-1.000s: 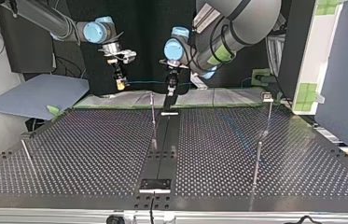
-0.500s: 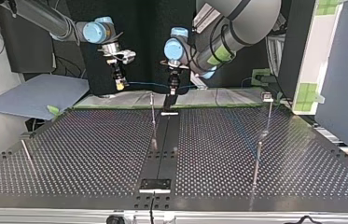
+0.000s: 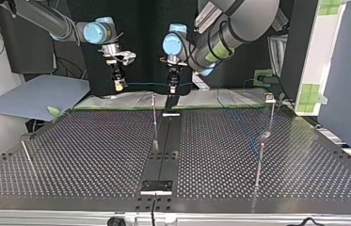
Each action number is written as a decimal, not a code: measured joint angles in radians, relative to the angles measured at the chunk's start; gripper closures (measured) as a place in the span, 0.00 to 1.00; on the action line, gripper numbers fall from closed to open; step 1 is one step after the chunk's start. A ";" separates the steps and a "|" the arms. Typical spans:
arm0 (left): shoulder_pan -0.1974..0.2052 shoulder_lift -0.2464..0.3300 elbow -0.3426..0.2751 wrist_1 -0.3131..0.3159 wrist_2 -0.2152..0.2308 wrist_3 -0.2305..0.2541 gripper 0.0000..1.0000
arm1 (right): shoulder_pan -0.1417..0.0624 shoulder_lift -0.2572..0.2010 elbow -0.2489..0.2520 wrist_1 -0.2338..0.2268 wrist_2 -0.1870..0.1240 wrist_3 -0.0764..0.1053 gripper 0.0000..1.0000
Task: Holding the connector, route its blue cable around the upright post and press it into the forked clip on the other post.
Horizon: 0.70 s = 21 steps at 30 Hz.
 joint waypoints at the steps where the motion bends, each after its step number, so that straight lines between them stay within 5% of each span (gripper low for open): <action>1: -0.003 0.000 0.000 0.005 -0.001 0.001 1.00 | -0.001 0.001 0.000 0.000 0.003 -0.001 1.00; 11: -0.010 0.000 0.000 0.039 -0.008 0.000 1.00 | -0.017 0.068 -0.021 0.006 0.027 -0.026 1.00; 21: -0.012 -0.042 0.022 0.037 0.000 -0.026 1.00 | -0.046 0.098 -0.034 0.010 0.032 -0.026 1.00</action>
